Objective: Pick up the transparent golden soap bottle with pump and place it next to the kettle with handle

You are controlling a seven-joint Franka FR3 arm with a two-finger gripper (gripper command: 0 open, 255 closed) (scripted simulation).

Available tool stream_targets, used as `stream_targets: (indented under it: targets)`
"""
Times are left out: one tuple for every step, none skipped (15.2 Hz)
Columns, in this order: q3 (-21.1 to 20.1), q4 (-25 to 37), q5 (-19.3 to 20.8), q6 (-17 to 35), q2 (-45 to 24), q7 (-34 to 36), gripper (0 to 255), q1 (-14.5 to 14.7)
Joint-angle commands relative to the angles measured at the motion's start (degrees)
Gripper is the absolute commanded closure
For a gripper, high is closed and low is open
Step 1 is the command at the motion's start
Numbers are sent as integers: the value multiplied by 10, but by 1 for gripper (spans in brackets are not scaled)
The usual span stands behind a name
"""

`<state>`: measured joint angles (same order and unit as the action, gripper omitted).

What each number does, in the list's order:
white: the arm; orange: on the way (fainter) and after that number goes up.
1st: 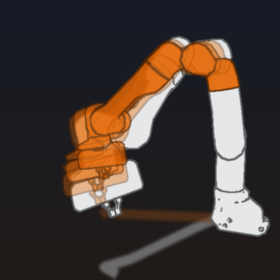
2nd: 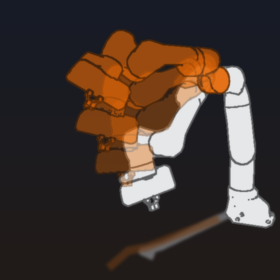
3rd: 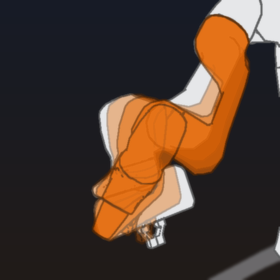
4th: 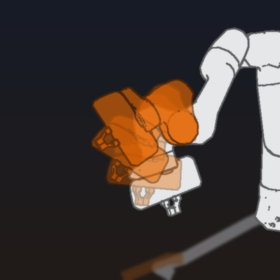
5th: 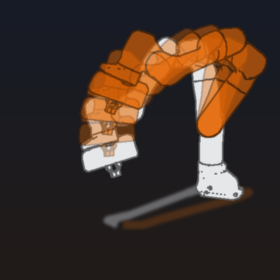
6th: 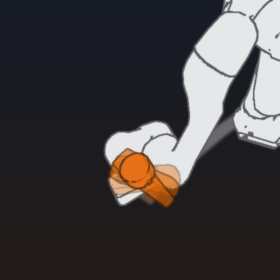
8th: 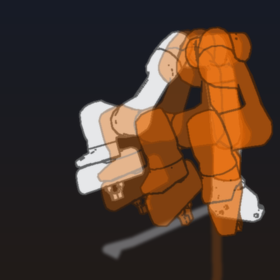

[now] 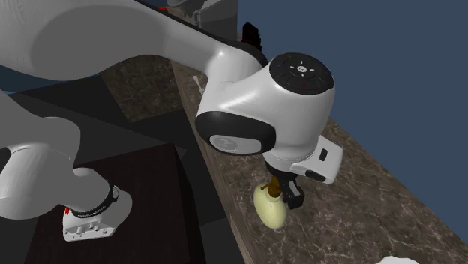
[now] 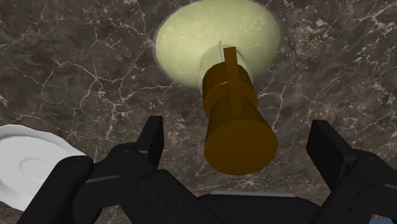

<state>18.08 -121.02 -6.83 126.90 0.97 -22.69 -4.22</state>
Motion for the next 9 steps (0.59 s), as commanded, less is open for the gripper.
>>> stream_targets:
  targets:
    - [0,0,0,0,0,0,0,0]
    - [0,0,0,0,0,0,0,0]
    - [0,0,0,0,0,0,0,0]
    - [0,0,0,0,0,0,0,0]
    - [0,0,0,0,0,0,255,0]
    - [0,0,0,0,0,0,255,0]
    - [0,0,0,0,0,0,255,0]
    - [0,0,0,0,0,0,255,0]
    - [0,0,0,0,0,0,255,0]
